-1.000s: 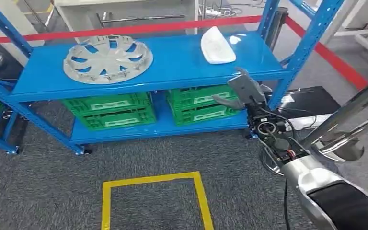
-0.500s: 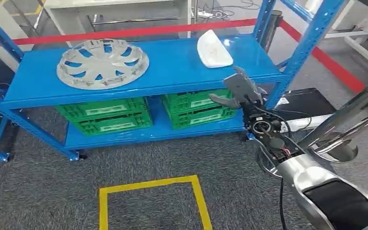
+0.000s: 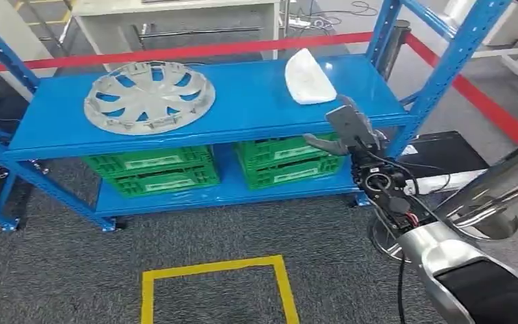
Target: Take the parts from the cabinet and place them on the table.
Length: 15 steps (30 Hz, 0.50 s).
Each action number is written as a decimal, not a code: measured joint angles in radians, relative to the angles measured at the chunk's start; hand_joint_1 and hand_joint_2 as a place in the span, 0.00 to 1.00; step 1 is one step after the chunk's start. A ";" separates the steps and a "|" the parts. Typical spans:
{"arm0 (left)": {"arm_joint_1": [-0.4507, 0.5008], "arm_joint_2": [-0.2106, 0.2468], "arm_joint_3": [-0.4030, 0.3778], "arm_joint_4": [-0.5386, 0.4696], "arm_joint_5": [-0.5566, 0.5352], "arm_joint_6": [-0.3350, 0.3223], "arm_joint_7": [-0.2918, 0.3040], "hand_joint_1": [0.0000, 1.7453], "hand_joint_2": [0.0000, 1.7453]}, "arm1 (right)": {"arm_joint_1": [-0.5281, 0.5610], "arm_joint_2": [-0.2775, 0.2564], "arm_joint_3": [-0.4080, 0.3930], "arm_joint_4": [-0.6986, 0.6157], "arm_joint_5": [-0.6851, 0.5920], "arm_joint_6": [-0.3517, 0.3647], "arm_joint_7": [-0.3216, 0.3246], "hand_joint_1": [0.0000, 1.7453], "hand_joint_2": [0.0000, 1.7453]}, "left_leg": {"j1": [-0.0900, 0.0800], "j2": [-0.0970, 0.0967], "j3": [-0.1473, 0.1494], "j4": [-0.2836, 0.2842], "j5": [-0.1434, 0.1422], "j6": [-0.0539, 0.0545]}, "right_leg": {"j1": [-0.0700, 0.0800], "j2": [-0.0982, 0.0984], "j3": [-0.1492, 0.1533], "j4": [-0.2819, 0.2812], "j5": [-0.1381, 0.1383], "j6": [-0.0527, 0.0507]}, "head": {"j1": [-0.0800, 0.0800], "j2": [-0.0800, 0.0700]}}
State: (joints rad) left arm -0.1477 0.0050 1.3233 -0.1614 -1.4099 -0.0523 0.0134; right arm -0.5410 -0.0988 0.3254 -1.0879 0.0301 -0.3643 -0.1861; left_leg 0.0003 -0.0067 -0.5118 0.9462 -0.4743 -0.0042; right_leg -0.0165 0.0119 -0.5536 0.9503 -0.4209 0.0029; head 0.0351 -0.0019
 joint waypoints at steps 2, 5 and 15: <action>-0.002 0.000 0.000 0.001 0.001 0.000 0.000 0.00 0.00 | -0.004 0.000 0.001 -0.002 0.000 0.004 0.000 0.00 1.00 | 0.002 0.000 -0.077 0.142 -0.064 -0.011 | 0.000 -0.003 0.005 -0.001 -0.006 -0.009 | -0.019 0.000; 0.001 0.000 0.000 0.001 0.002 0.000 0.001 0.00 0.00 | -0.004 0.000 0.002 -0.002 0.000 0.004 0.000 0.00 1.00 | 0.005 0.001 -0.211 0.343 -0.109 -0.017 | 0.000 -0.004 0.012 0.000 -0.016 -0.013 | -0.023 0.000; -0.003 0.001 0.011 0.002 0.000 0.002 0.002 0.00 0.00 | -0.015 0.000 0.003 -0.002 -0.015 0.002 -0.005 0.00 1.00 | -0.003 0.001 -0.074 -0.016 0.081 0.025 | 0.008 0.004 0.062 -0.015 -0.062 0.024 | -0.024 0.000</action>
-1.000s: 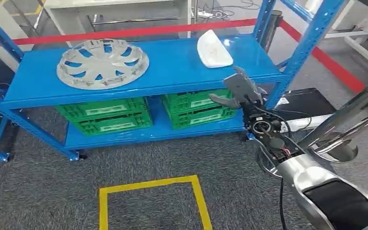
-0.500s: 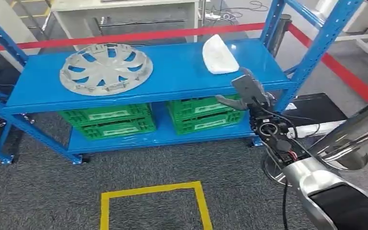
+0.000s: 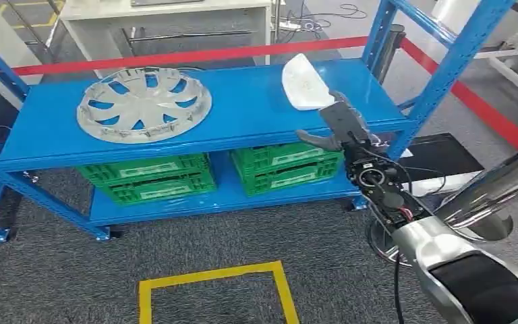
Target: Take the parts from the cabinet and place them on the table.
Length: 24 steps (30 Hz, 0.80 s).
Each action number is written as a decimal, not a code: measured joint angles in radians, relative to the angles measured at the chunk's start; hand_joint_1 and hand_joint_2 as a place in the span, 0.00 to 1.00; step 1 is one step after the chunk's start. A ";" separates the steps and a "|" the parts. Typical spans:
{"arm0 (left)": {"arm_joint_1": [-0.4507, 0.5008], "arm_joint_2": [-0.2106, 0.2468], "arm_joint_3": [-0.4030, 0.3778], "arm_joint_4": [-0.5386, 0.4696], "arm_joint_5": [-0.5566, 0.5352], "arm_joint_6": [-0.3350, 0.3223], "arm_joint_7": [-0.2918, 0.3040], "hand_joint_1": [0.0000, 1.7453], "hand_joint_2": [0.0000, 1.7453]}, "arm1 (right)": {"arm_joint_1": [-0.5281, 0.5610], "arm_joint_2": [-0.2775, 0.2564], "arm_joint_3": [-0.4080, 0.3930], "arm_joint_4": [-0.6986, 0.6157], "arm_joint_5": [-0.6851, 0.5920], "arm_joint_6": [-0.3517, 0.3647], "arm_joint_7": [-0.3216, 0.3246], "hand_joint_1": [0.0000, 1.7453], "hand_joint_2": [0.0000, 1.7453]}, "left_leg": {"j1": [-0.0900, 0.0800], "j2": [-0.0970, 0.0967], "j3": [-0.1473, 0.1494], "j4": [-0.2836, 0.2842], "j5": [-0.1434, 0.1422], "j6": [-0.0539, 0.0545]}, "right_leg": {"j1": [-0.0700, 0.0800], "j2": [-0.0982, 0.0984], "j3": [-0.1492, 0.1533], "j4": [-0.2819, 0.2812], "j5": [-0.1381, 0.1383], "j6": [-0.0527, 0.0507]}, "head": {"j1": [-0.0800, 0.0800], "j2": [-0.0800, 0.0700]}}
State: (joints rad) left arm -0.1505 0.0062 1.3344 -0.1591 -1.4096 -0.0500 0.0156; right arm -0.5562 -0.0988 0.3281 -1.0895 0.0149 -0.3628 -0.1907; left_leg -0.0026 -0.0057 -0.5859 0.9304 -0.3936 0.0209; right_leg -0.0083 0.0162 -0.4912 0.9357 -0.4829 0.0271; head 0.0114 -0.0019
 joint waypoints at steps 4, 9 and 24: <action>0.000 -0.003 0.005 0.000 -0.001 0.000 0.000 0.00 0.00 | -0.008 -0.001 -0.001 0.002 -0.001 -0.005 -0.002 0.00 1.00 | 0.004 -0.001 0.020 -0.009 -0.009 0.015 | -0.003 -0.009 -0.111 0.227 -0.099 0.009 | 0.017 0.000; 0.004 -0.004 0.013 0.001 -0.004 0.000 0.000 0.00 0.00 | 0.003 -0.002 0.000 0.006 -0.003 -0.006 0.000 0.00 1.00 | 0.003 -0.004 0.062 -0.001 -0.044 0.009 | -0.004 -0.011 -0.117 0.126 0.047 0.005 | 0.036 0.000; 0.004 0.000 0.014 0.001 -0.011 0.000 0.000 0.00 0.00 | 0.004 -0.002 0.002 0.006 -0.018 -0.008 -0.004 0.00 1.00 | 0.002 -0.001 -0.103 0.188 -0.036 -0.023 | -0.005 -0.002 -0.023 0.018 0.023 -0.032 | 0.000 0.000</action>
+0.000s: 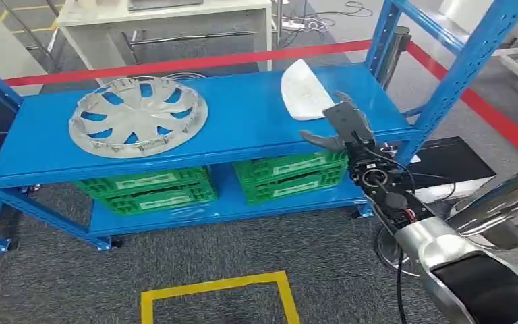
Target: Take the parts from the cabinet and place them on the table.
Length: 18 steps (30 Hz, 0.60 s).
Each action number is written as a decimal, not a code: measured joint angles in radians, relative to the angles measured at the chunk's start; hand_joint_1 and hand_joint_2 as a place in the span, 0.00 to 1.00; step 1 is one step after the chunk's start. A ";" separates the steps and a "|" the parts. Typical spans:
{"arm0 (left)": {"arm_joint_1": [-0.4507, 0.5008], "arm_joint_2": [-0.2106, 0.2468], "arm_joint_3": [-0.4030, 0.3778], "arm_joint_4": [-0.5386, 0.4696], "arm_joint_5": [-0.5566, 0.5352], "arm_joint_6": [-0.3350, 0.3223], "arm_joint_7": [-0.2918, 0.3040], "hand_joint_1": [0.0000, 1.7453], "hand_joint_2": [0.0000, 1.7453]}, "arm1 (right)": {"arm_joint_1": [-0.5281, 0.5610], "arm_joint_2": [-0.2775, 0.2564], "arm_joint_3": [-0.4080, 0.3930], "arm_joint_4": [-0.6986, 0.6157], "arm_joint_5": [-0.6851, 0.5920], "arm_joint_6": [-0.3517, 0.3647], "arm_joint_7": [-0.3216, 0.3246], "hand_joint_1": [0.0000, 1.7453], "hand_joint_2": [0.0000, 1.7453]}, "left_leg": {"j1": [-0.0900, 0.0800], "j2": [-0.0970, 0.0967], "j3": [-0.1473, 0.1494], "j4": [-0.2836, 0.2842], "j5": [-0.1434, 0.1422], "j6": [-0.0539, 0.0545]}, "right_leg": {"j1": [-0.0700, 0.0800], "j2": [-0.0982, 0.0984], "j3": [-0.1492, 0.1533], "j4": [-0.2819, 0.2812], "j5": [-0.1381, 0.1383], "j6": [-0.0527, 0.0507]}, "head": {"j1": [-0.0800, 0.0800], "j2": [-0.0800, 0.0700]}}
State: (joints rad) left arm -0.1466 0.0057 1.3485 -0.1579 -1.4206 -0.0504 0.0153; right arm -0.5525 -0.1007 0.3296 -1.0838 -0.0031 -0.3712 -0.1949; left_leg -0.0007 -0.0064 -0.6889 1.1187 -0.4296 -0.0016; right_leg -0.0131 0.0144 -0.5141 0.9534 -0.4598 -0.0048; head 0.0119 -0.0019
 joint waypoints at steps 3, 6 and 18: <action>-0.004 0.006 0.000 0.000 0.000 0.000 0.000 0.00 0.00 | -0.007 0.000 0.000 0.002 0.000 0.000 -0.004 0.00 1.00 | -0.014 0.002 0.071 -0.172 0.058 0.020 | 0.007 0.003 0.010 0.000 -0.017 0.011 | -0.004 0.000; -0.005 0.007 0.000 0.000 0.000 0.000 0.000 0.00 0.00 | -0.008 0.000 0.000 0.003 0.000 0.000 -0.004 0.00 1.00 | -0.016 0.002 0.075 -0.171 0.047 0.028 | 0.003 0.003 0.020 -0.012 -0.027 0.025 | -0.002 0.000; -0.003 0.003 0.000 0.000 0.000 0.000 0.000 0.00 0.00 | -0.003 0.000 0.000 0.007 0.002 0.000 -0.005 0.00 1.00 | -0.013 -0.007 0.163 -0.178 -0.016 0.030 | 0.011 -0.006 -0.050 0.003 0.049 0.032 | 0.033 0.000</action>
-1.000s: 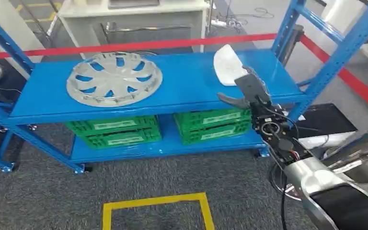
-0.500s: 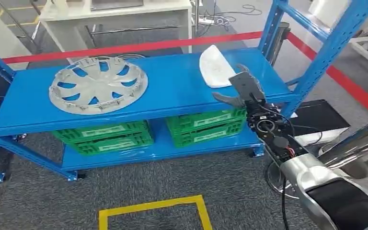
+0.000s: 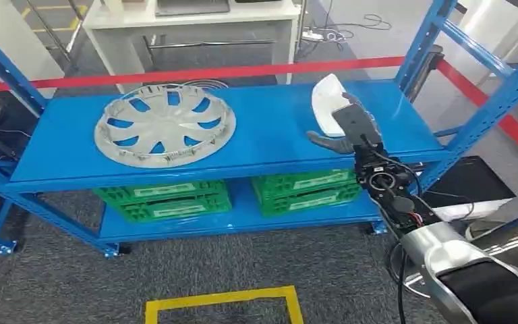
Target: Take the parts from the cabinet and place them on the table.
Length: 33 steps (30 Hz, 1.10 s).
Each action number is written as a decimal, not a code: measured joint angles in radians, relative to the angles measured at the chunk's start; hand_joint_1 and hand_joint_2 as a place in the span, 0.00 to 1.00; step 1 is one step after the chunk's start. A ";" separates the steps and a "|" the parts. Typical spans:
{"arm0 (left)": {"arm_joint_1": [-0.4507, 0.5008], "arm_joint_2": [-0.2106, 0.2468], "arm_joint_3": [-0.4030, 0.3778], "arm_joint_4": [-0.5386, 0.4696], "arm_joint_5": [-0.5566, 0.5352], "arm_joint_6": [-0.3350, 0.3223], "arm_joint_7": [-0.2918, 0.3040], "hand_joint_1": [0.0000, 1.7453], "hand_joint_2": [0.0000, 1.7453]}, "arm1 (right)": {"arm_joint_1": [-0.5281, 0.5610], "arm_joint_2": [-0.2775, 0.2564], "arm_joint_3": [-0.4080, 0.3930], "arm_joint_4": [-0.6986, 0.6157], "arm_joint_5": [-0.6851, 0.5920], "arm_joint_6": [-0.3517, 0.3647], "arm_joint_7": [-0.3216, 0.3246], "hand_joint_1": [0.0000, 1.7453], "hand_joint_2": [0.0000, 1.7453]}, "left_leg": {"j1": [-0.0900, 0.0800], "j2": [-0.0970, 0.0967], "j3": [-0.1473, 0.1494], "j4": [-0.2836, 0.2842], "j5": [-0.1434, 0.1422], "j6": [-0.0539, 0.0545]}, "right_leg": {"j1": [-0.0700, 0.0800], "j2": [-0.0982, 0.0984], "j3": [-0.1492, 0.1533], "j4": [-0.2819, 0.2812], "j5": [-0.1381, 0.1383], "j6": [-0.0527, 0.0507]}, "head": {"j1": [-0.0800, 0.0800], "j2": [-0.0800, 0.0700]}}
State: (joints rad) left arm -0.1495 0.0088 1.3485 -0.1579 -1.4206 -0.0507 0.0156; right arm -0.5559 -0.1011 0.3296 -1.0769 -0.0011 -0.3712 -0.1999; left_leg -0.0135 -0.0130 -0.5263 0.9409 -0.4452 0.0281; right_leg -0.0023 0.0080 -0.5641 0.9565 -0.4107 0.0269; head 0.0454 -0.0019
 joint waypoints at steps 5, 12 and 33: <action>-0.001 0.001 0.000 0.000 0.000 0.000 0.000 0.00 0.00 | -0.003 0.000 0.001 -0.002 0.000 0.000 0.000 0.00 1.00 | 0.006 0.003 0.003 0.003 -0.015 -0.023 | -0.011 0.004 0.014 -0.013 -0.006 -0.024 | -0.006 0.000; 0.003 0.000 0.000 0.000 0.002 0.000 0.001 0.00 0.00 | -0.001 0.000 0.001 0.000 -0.001 0.000 -0.005 0.00 1.00 | 0.019 0.006 -0.186 0.262 -0.044 -0.043 | -0.012 0.004 0.049 -0.015 -0.037 -0.031 | -0.032 0.000; -0.002 0.003 0.008 0.000 -0.008 0.002 0.000 0.00 0.00 | 0.004 -0.002 -0.009 0.006 -0.004 -0.009 -0.006 0.00 1.00 | 0.006 0.001 0.000 0.007 -0.008 0.000 | -0.014 0.001 -0.002 0.003 -0.001 0.006 | -0.005 0.000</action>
State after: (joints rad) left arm -0.1510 0.0118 1.3569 -0.1575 -1.4282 -0.0488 0.0160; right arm -0.5519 -0.1034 0.3208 -1.0704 -0.0053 -0.3799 -0.2064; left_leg -0.0075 -0.0118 -0.5261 0.9479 -0.4537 0.0278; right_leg -0.0166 0.0093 -0.5664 0.9597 -0.4122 0.0327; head 0.0404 -0.0019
